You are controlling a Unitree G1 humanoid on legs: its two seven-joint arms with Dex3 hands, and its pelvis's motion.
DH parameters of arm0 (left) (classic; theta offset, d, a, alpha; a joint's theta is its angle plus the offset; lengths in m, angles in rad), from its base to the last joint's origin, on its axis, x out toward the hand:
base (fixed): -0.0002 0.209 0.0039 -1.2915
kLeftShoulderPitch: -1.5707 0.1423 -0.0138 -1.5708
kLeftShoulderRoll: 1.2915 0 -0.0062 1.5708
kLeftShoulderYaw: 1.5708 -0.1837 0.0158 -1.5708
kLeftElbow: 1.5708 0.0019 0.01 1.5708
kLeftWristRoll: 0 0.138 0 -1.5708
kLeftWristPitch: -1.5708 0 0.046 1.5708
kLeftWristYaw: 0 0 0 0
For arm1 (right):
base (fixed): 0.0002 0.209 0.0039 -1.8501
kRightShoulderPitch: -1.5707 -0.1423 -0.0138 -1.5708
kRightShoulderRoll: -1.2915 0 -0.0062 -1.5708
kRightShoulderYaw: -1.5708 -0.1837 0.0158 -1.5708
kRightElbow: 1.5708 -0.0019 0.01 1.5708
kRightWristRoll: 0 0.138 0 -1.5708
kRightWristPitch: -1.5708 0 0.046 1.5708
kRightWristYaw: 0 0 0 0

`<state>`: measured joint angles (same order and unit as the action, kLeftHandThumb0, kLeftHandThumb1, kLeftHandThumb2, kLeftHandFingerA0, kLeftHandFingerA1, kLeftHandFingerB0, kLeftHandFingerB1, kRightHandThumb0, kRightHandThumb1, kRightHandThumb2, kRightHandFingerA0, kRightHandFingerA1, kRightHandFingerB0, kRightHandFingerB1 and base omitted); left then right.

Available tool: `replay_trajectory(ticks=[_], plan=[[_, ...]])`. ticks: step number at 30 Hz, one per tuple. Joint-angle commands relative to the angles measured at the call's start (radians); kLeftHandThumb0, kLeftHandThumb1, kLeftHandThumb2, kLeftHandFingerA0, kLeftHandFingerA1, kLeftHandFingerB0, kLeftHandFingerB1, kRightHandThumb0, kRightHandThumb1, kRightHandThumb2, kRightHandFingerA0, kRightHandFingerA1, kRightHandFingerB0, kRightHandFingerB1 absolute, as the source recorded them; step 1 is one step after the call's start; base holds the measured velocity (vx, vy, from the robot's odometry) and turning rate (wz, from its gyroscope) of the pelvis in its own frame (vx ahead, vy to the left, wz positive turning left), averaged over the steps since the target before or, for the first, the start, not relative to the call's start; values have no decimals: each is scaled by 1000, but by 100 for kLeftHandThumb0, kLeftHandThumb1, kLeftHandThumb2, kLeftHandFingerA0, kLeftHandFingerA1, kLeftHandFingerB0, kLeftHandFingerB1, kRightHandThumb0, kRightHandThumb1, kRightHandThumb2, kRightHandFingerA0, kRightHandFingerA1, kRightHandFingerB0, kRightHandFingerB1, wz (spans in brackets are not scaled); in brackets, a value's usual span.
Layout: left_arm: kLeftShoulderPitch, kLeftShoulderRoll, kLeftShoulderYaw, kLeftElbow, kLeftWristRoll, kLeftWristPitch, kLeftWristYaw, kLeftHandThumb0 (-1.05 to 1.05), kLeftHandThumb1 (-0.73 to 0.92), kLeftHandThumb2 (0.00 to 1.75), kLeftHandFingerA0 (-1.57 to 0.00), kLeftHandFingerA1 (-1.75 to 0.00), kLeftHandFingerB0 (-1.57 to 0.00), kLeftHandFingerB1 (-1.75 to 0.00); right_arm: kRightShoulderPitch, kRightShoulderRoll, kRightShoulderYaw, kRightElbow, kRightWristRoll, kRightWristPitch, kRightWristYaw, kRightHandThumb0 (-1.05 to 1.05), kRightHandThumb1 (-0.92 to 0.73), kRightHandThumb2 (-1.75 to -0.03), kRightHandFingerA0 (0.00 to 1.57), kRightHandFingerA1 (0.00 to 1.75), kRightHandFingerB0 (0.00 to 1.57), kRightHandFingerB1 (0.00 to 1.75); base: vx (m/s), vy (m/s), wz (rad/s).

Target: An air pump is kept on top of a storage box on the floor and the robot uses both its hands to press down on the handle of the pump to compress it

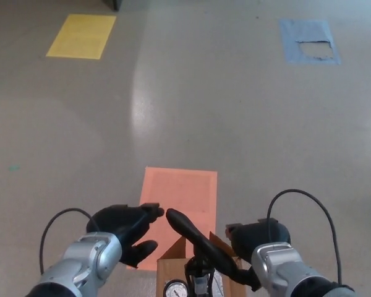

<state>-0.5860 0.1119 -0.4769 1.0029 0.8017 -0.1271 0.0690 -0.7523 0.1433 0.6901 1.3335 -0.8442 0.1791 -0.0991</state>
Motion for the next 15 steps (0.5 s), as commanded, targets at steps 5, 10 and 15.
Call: replay_trajectory(ticks=[5, 10, 15], plan=[[8, 60, 25, 84, -67, -92, 86, -31, 64, 117, 0, -47, 0, -47, -30, -74, -78, 0, 62, 4, 4, -87, -72, -106, 7, 26, 7, 22, 0, 0, 0], [14, 144, 41, 96, -80, -122, 89, -31, 65, 117, 0, -47, 0, -47, -55, -182, -152, -49, 113, 5, -5, -82, -66, -97, 4, 19, 4, 18, 0, 0, 0], [37, 283, 81, 77, -115, -193, 89, -31, 65, 118, 0, -47, 0, -48, -6, -390, -280, -225, 188, -3, 63, -70, -55, -88, 0, 17, 0, 16, 0, 0, 0]])
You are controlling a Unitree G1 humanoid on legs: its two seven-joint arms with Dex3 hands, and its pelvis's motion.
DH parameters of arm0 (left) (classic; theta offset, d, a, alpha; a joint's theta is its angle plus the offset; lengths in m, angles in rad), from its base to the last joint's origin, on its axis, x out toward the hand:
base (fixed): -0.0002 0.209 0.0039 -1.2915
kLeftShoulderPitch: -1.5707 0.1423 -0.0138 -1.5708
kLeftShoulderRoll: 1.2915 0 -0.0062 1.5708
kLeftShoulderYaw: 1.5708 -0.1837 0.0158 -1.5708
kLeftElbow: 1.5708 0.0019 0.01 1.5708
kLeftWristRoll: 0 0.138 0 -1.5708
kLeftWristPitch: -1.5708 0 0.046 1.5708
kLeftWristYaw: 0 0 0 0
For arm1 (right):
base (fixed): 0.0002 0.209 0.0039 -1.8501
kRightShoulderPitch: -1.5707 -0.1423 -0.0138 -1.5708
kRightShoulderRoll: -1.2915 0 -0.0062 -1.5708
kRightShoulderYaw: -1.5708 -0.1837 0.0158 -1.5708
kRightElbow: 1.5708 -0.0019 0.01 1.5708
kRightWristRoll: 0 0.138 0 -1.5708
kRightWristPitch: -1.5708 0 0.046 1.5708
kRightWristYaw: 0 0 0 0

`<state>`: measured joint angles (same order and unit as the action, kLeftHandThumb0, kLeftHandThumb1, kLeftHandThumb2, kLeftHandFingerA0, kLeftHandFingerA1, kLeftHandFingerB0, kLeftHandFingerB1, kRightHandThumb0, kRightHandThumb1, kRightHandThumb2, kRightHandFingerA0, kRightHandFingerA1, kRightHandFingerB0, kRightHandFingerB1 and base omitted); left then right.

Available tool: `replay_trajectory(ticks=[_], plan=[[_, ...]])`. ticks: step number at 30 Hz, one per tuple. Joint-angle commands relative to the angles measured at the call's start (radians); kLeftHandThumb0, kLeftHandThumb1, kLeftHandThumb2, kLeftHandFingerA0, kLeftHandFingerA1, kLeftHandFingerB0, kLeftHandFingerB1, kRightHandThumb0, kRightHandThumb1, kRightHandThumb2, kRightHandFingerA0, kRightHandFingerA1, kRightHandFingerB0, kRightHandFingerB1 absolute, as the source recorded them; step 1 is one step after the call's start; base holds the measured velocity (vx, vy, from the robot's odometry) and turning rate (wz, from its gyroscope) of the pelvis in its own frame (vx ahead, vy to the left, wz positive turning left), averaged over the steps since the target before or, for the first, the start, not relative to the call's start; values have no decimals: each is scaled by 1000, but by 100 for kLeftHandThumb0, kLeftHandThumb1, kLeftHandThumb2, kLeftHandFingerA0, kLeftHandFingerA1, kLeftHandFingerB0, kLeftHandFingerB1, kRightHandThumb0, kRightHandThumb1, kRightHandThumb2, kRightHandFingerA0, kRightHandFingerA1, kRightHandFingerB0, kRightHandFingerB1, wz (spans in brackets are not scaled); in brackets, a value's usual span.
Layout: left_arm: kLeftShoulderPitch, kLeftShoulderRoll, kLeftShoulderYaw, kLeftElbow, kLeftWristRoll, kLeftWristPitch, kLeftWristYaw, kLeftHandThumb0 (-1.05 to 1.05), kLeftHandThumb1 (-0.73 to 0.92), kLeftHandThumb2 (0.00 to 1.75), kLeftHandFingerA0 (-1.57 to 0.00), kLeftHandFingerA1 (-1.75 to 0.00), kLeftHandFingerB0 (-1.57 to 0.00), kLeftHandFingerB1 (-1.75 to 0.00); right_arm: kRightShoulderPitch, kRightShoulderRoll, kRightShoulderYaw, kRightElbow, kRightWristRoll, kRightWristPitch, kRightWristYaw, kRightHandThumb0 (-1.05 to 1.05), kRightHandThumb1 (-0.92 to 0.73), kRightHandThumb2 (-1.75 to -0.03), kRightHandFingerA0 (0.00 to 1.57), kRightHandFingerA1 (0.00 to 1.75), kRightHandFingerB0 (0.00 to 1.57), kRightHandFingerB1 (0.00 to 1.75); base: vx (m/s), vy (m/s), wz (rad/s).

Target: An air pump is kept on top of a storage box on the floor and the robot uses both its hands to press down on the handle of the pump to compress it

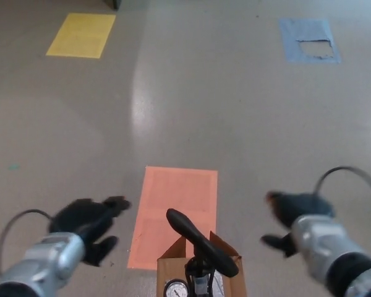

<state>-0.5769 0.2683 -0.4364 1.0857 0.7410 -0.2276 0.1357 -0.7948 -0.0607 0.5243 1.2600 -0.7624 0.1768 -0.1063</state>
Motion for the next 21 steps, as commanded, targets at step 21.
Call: replay_trajectory(ticks=[21], plan=[[594, 313, 500, -732, -537, -375, -85, -66, 92, 69, -21, -33, -17, -29, 925, -299, -704, -1261, 453, -608, -116, -73, -67, -101, 5, 40, 4, 38, 0, 0, 0]])
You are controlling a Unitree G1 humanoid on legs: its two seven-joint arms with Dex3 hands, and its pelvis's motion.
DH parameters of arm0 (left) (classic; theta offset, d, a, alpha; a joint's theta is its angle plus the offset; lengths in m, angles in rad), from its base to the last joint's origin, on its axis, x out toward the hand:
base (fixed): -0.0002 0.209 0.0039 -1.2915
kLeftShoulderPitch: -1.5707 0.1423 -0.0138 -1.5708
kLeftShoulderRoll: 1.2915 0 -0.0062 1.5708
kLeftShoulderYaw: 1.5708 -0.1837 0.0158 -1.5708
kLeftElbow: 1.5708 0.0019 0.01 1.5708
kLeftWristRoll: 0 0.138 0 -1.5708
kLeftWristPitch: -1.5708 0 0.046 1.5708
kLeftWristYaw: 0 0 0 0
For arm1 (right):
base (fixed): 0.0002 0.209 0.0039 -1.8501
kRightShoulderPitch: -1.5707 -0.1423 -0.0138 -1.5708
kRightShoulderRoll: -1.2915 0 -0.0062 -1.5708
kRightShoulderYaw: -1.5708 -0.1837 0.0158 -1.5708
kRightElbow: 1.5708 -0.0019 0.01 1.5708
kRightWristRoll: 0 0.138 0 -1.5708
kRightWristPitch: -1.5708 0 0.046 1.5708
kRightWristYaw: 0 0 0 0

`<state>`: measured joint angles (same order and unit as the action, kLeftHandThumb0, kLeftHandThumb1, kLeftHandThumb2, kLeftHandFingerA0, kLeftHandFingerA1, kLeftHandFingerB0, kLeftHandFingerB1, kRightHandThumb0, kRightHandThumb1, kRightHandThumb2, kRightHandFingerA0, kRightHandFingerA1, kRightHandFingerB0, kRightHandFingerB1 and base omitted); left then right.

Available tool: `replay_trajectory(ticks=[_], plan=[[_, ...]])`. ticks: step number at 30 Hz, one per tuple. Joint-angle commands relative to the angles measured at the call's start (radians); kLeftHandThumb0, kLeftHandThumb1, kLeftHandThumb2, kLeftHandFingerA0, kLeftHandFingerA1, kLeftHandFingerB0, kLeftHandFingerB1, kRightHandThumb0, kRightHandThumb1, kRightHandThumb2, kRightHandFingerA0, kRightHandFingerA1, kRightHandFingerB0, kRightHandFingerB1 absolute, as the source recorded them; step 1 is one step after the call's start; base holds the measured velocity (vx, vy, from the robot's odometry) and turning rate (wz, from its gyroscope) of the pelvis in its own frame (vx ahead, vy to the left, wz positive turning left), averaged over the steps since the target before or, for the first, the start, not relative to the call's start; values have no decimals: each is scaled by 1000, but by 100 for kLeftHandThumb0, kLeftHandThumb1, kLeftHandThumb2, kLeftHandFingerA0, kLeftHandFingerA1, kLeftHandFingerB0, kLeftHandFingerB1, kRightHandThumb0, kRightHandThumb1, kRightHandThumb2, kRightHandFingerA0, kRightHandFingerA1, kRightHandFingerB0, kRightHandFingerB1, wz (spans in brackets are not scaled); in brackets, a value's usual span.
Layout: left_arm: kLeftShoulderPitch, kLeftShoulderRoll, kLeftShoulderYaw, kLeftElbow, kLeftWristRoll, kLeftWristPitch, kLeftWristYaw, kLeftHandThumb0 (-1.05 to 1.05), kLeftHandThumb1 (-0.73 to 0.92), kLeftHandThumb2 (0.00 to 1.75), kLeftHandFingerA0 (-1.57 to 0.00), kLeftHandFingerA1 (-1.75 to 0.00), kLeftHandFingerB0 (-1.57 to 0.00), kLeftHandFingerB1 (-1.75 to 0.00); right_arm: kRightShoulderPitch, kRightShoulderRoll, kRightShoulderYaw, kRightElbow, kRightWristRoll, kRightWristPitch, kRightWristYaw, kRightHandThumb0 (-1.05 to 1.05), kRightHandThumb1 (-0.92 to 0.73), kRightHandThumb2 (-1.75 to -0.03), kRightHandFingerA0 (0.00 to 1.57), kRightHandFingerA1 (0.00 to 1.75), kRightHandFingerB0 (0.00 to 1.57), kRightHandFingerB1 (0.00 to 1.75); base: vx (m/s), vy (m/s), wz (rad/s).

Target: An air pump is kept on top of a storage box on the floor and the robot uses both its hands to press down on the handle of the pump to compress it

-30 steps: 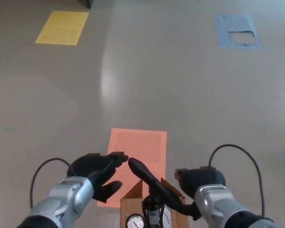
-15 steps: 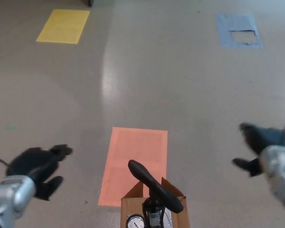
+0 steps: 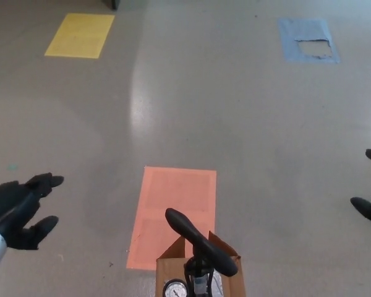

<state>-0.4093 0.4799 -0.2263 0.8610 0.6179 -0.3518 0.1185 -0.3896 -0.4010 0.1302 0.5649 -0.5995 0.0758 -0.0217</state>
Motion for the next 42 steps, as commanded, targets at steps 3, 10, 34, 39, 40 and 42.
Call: replay_trajectory(ticks=[3, 10, 34, 39, 40, 42], plan=[[468, 88, 302, -505, -412, -266, -64, -66, 92, 68, -22, -34, -17, -29, 550, 59, -307, -534, 276, -532, -229, -72, -84, -66, 14, 28, 14, 27, 0, 0, 0], [488, 50, 256, -297, -294, -248, -33, -35, 57, 112, 0, -48, 0, -47, 568, 104, -204, -352, 244, -480, -166, -71, -63, -99, 3, 38, 2, 30, 0, 0, 0], [303, 17, 147, 39, -229, 1, -173, -70, 70, 104, -2, -43, -7, -36, 313, 101, -46, 243, 173, -444, -93, -80, -70, -106, 0, 19, 0, 17, 0, 0, 0], [232, -39, 177, 190, -254, 5, -76, -34, 57, 111, -1, -48, -1, -47, 212, 123, -16, 418, 148, -447, -160, -84, -72, -105, 0, 18, 0, 15, 0, 0, 0], [206, -38, 177, 241, -248, 3, -52, -34, 58, 111, -1, -48, 0, -47, 175, 126, -2, 466, 136, -445, -179, -83, -71, -104, 0, 21, 0, 15, 0, 0, 0], [177, -35, 168, 295, -233, 4, -33, -33, 59, 112, -1, -48, 0, -47, 137, 125, 6, 516, 136, -441, -188, -85, -71, -102, 4, 21, 3, 13, 0, 0, 0]])
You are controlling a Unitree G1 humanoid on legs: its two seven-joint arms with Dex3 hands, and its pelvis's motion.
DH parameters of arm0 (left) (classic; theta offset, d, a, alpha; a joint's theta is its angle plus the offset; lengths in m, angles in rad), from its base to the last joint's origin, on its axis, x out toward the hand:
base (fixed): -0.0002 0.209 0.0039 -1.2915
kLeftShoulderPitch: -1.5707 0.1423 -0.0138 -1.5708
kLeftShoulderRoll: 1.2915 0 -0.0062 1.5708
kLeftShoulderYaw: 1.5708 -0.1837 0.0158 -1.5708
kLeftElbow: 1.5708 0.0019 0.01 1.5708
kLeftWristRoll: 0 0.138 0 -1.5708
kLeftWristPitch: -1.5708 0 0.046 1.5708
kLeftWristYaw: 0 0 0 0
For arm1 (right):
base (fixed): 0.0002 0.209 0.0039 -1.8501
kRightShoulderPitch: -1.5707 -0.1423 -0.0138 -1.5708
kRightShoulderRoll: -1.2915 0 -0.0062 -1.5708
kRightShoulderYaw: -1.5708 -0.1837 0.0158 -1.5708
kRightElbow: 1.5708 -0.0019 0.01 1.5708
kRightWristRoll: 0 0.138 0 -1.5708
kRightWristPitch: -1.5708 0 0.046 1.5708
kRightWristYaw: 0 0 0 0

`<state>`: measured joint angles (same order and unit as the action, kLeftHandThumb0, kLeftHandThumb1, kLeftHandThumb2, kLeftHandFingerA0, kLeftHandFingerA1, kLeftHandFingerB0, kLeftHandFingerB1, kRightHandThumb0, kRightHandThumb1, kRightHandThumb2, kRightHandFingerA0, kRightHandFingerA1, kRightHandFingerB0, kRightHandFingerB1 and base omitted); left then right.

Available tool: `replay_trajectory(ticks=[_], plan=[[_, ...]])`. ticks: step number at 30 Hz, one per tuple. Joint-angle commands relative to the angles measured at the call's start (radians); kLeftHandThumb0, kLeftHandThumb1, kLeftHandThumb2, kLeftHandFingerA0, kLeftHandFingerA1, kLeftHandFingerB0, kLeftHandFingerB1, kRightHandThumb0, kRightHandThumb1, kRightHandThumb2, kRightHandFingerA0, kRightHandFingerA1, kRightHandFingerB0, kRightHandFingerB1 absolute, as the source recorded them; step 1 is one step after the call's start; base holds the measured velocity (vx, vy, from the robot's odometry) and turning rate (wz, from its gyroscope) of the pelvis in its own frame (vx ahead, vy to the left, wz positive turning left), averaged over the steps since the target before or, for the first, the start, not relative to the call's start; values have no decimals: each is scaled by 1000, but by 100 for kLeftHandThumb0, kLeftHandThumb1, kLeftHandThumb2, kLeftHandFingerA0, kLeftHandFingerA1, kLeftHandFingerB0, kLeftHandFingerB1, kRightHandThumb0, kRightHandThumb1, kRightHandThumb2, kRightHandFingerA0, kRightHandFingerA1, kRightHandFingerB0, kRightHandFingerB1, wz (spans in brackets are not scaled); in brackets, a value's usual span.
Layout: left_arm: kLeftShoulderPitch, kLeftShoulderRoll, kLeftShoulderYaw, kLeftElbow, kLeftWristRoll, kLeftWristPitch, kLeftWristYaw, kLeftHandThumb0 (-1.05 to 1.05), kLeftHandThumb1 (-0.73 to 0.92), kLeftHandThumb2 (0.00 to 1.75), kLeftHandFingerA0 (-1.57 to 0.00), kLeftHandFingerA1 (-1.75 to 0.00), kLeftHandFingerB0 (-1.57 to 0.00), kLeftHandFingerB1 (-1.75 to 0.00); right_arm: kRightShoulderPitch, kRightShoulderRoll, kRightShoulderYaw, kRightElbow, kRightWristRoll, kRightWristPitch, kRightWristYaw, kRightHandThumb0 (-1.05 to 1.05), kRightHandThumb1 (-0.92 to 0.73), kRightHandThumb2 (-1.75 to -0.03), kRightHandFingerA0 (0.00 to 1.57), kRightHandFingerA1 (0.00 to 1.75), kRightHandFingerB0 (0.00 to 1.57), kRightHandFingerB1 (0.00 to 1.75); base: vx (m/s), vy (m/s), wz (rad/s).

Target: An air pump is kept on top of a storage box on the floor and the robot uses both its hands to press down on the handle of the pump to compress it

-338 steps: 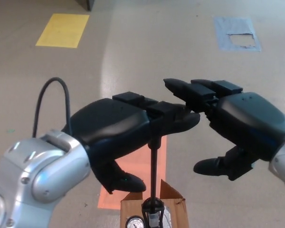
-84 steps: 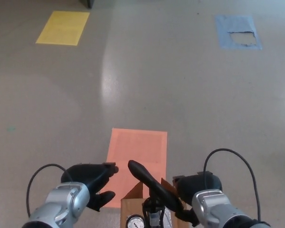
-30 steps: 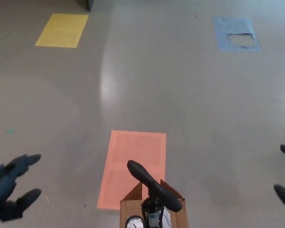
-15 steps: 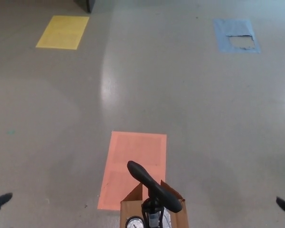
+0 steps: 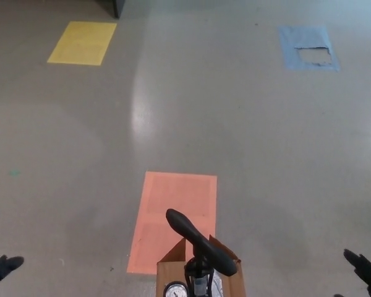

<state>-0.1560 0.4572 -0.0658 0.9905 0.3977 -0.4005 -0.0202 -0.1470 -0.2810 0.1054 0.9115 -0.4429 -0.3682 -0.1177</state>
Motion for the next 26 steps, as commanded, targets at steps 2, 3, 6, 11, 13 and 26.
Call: replay_trajectory(ticks=[2, 3, 6, 11, 13, 26], plan=[[-91, -14, 0, 202, -8, 69, 102, -64, 88, 66, -21, -33, -15, -28, -118, -5, 32, 197, -12, 3, -84, -86, -71, -101, 7, 26, 6, 12, 0, 0, 0], [-85, -11, 9, 228, -25, 67, 74, -64, 87, 66, -21, -33, -17, -28, -110, -15, 25, 208, 5, -6, -67, -84, -70, -102, 6, 32, 5, 16, 0, 0, 0], [-99, -18, 59, 261, -92, 80, 3, -65, 85, 65, -25, -34, -17, -28, -117, -26, -1, 221, 53, -3, -8, -85, -71, -104, 3, 27, 3, 16, 0, 0, 0], [-101, -9, 60, 258, -100, 65, -76, -71, 73, 90, -17, -41, -13, -38, -130, -28, -6, 237, 68, -4, 31, -81, -70, -104, 0, 28, 0, 18, 0, 0, 0], [-98, -4, 34, 248, -76, 53, -72, -66, 87, 65, -26, -33, -16, -27, -134, -31, 1, 246, 63, 0, 33, -85, -71, -102, 3, 27, 3, 15, 0, 0, 0], [-131, 29, -7, 226, -71, 70, -100, -61, 85, 65, -24, -32, -19, -29, -174, -13, -8, 268, 104, 14, 82, -85, -69, -100, 7, 26, 6, 16, 0, 0, 0]])
